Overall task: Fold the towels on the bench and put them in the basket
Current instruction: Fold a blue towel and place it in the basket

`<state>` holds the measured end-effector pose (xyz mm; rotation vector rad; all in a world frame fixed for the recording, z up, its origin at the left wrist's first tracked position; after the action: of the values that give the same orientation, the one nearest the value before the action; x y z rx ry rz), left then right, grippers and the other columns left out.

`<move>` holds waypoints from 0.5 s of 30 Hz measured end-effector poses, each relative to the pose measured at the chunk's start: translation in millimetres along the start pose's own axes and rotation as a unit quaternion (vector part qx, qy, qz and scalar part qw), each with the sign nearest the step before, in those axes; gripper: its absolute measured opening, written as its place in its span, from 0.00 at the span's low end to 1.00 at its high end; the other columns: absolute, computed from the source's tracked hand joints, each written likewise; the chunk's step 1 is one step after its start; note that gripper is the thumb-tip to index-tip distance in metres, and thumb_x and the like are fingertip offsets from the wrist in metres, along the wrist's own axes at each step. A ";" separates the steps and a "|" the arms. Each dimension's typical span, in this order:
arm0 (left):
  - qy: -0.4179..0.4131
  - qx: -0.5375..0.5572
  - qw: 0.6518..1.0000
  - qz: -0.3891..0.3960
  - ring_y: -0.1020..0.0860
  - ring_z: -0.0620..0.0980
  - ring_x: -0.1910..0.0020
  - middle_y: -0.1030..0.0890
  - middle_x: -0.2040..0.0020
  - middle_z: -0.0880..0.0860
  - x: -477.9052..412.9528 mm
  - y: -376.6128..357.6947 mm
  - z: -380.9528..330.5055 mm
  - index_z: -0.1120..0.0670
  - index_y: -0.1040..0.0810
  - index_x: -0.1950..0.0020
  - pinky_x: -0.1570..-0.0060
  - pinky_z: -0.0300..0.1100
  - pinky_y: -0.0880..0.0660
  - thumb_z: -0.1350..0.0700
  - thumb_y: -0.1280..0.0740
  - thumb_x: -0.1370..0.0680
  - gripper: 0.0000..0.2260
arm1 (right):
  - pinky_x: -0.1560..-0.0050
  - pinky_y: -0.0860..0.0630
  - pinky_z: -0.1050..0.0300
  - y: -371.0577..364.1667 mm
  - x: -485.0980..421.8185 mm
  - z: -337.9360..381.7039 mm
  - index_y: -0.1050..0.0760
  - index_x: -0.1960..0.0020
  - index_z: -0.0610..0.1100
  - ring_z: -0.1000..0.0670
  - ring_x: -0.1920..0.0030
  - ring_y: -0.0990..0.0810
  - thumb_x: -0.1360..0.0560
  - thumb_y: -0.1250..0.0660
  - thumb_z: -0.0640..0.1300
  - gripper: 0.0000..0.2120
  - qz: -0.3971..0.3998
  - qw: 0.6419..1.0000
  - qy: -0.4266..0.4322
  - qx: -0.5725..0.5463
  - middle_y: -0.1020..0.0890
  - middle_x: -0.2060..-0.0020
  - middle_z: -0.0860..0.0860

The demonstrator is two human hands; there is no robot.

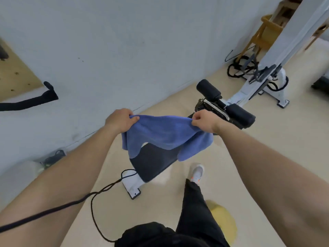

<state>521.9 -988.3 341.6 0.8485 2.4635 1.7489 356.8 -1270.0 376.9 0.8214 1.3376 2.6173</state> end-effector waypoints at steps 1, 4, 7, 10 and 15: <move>0.016 0.010 1.000 -0.007 0.22 0.52 0.59 0.20 0.60 0.50 -11.1 2.2 -0.7 0.50 0.23 0.58 0.62 0.45 0.28 0.43 0.38 0.20 0.13 | 0.65 0.33 0.58 8.1 -27.4 0.1 0.23 0.57 0.43 0.48 0.62 0.27 0.24 0.37 0.42 0.05 0.006 0.999 0.021 0.026 0.24 0.67 0.51; 0.069 0.042 0.996 -0.040 0.22 0.53 0.59 0.20 0.61 0.51 -44.1 6.1 4.6 0.51 0.23 0.59 0.60 0.47 0.26 0.45 0.38 0.21 0.13 | 0.61 0.29 0.56 29.1 -112.3 4.7 0.22 0.57 0.49 0.48 0.60 0.23 0.24 0.33 0.45 0.04 0.025 0.992 0.087 0.089 0.22 0.65 0.54; 0.137 0.066 0.986 -0.062 0.23 0.54 0.59 0.21 0.60 0.52 -59.4 1.5 12.2 0.49 0.27 0.62 0.60 0.47 0.27 0.45 0.39 0.19 0.14 | 0.63 0.31 0.57 39.1 -178.8 14.4 0.26 0.64 0.54 0.51 0.63 0.24 0.25 0.32 0.46 0.09 0.066 0.978 0.153 0.127 0.23 0.66 0.55; 0.203 0.066 0.976 -0.048 0.24 0.55 0.57 0.21 0.57 0.54 -52.5 -20.2 6.9 0.50 0.29 0.59 0.58 0.46 0.32 0.49 0.43 0.17 0.12 | 0.65 0.33 0.60 38.1 -209.8 15.9 0.23 0.59 0.52 0.53 0.63 0.25 0.24 0.32 0.46 0.05 0.138 0.956 0.212 0.147 0.22 0.64 0.55; 0.263 0.060 0.963 -0.023 0.26 0.56 0.55 0.22 0.53 0.54 -22.0 -75.7 -3.5 0.50 0.27 0.55 0.57 0.46 0.32 0.53 0.43 0.18 0.08 | 0.60 0.31 0.57 19.5 -224.2 -3.8 0.23 0.53 0.50 0.49 0.59 0.24 0.24 0.33 0.49 0.03 0.185 0.932 0.250 0.188 0.22 0.62 0.53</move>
<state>507.6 -1018.3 270.1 0.3503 2.8969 2.0405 548.8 -1354.7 295.7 0.4837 2.0423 3.0487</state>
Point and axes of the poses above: each hand's wrist, its own x-axis away from the middle knuckle, its own y-axis out of the back of the hand, z = x × y, the point moved 1 cm from there along -x, towards the middle knuckle
